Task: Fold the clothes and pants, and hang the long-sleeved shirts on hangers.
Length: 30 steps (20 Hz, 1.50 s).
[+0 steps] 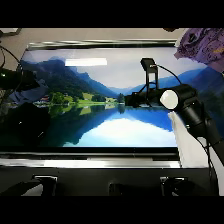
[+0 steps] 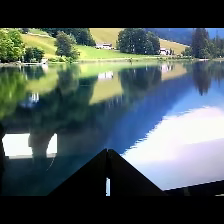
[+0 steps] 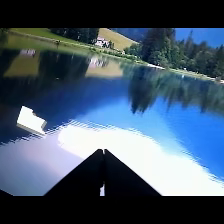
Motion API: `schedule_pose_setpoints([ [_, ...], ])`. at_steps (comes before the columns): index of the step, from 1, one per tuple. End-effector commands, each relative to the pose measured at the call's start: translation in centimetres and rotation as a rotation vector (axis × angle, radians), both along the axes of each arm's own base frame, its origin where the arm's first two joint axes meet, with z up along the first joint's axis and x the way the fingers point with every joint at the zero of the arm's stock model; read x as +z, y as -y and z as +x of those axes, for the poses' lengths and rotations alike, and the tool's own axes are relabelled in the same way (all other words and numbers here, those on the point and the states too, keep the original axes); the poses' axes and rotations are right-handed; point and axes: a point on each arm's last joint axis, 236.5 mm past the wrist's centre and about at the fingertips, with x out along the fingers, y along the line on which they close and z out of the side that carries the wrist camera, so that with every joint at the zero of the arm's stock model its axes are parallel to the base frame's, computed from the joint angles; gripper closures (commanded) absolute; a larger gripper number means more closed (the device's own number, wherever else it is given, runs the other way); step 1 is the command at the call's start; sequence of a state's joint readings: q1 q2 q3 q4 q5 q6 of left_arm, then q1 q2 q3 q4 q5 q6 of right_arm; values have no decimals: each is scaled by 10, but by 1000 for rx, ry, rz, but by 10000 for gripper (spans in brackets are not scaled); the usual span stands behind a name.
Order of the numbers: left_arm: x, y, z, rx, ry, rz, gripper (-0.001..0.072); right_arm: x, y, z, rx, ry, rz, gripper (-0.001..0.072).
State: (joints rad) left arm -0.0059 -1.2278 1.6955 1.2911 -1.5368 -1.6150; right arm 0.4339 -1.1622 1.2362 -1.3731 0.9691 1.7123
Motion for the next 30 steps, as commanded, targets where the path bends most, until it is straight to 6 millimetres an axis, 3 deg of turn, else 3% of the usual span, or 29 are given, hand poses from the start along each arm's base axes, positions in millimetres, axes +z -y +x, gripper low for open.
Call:
schedule_pose_setpoints([
  [1, 0, 0, 0, 0, 1, 0, 691, 1, 0, 0, 0, 1, 1, 685],
  [24, -3, 0, 2, -1, -6, 1, 687, 1, 0, 0, 0, 1, 1, 685],
  [25, -5, 0, 2, 0, -13, 1, 593, 1, 0, 0, 0, 0, 1, 685],
  [27, -11, -10, 5, 84, -44, 5, -13, 1, 0, 0, 0, 1, 1, 685],
  [30, -36, -71, -9, 251, -143, 219, -13, 1, 0, 0, 0, 1, 1, 685],
])
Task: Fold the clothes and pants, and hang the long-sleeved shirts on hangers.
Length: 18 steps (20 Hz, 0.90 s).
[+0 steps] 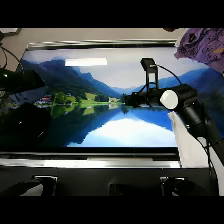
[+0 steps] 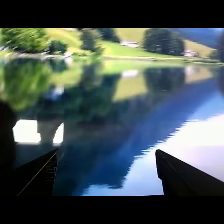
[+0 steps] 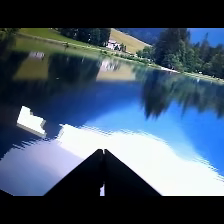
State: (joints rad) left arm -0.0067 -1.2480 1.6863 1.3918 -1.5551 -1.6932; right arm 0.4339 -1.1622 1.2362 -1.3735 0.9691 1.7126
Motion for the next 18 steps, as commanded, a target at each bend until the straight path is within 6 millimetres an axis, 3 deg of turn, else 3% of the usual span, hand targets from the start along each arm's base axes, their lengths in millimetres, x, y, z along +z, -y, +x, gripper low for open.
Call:
schedule_pose_setpoints([
  [1, -27, -74, -20, 186, -132, 261, -13, 1, 0, 0, 1, 1, 1, 685],
  [2, -37, -101, -30, 234, -183, 351, -13, 1, 0, 0, 1, 1, 1, 685],
  [4, -63, -134, -47, 325, -267, 394, -13, 1, 0, 0, 1, 1, 1, 685],
  [7, -113, -167, -68, 415, -372, 376, -13, 1, -1, 0, 1, -1, 4, 685],
  [10, -153, -179, -83, 481, -424, 290, -13, 1, -1, -1, 1, -1, 4, 685],
  [12, -168, -182, -81, 516, -404, 228, -13, 1, -1, -1, 1, -1, 4, 685],
  [16, -179, -194, -47, 541, -281, 188, -13, 1, -1, -1, 1, -2, 4, 685],
  [18, -194, -198, -36, 537, -281, 188, -13, 1, -1, -1, 1, -2, 4, 685],
])
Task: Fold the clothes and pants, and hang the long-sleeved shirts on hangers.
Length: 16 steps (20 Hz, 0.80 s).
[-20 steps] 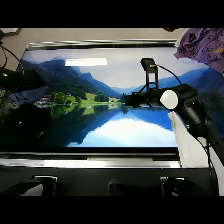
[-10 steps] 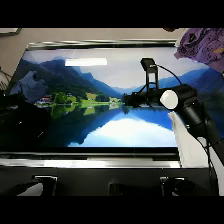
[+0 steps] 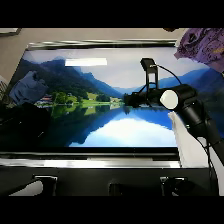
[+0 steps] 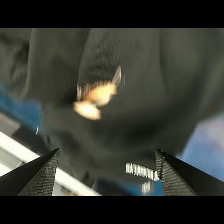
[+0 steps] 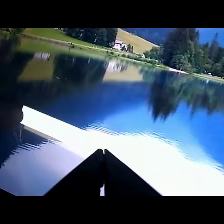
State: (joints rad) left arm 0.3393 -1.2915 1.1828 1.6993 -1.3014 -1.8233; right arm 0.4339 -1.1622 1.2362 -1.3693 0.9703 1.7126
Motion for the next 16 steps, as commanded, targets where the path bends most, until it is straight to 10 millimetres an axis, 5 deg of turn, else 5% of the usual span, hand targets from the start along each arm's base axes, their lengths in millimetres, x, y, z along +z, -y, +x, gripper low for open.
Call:
schedule_pose_setpoints([
  [1, -28, -8, 21, 13, 35, -16, -13, 1, 0, 0, 0, 1, 1, 685],
  [8, -112, -4, 7, 17, -174, -93, -13, 1, 0, 0, 0, 2, 0, 685],
  [12, -110, -6, 1, -18, -226, -101, -13, 1, 0, 0, 0, 2, 0, 685],
  [13, -107, -7, 4, -19, -216, -96, 196, 1, 0, 0, 0, 1, 0, 685],
  [14, -103, -8, 7, -21, -196, -89, 708, 1, 0, 0, 0, 2, 0, 685],
  [16, -90, -8, 20, -25, -123, -74, 694, 1, 0, 0, 0, 1, 1, 685],
])
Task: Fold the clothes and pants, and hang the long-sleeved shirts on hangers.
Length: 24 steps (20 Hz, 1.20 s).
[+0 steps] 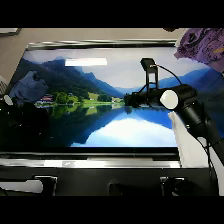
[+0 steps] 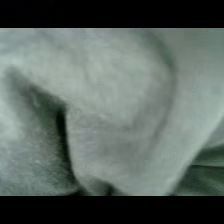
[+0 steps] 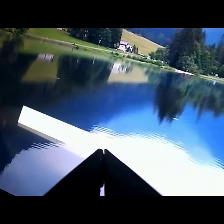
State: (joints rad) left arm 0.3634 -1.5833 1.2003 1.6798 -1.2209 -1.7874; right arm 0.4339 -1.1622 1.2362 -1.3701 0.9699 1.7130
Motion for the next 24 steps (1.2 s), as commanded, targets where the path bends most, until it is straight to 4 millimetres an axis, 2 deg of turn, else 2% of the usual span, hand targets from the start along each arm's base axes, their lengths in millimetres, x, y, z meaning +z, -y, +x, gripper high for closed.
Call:
schedule_pose_setpoints([
  [1, 19, 0, 16, -7, 88, 13, 695, 0, 0, -1, 1, -1, 0, 685],
  [4, 60, 26, 36, -19, 238, -29, 696, 6, 1, -3, 1, 9, 1, 684],
  [6, 101, 66, 56, -103, 379, -73, 696, 14, 3, -5, 1, 29, 6, 684],
  [8, 137, 120, 65, -188, 482, -135, 697, 21, 4, -7, 1, 42, 12, 683],
  [11, 185, 232, 76, -311, 653, -311, 697, 24, 9, -15, 8, 33, -2, 682],
  [13, 199, 293, 79, -345, 719, -408, 697, 17, 17, -23, 14, -2, -46, 682],
  [15, 197, 348, 80, -388, 748, -467, 697, 10, 24, -33, 21, -43, -86, 683],
  [18, 166, 420, 68, -467, 700, -555, 696, 7, 31, -45, 29, -83, -116, 683],
  [20, 130, 447, 60, -481, 625, -572, 694, 6, 38, -48, 15, -95, -138, 683],
  [21, 112, 453, 58, -458, 581, -572, 687, 5, 42, -48, 0, -98, -150, 682],
  [22, 96, 453, 57, -425, 543, -569, 605, 4, 46, -48, -13, -104, -163, 681],
  [23, 88, 451, 59, -391, 521, -569, 452, 3, 50, -47, -29, -102, -172, 650],
  [24, 87, 444, 64, -358, 519, -573, 263, 4, 52, -44, -45, -94, -175, 633],
])
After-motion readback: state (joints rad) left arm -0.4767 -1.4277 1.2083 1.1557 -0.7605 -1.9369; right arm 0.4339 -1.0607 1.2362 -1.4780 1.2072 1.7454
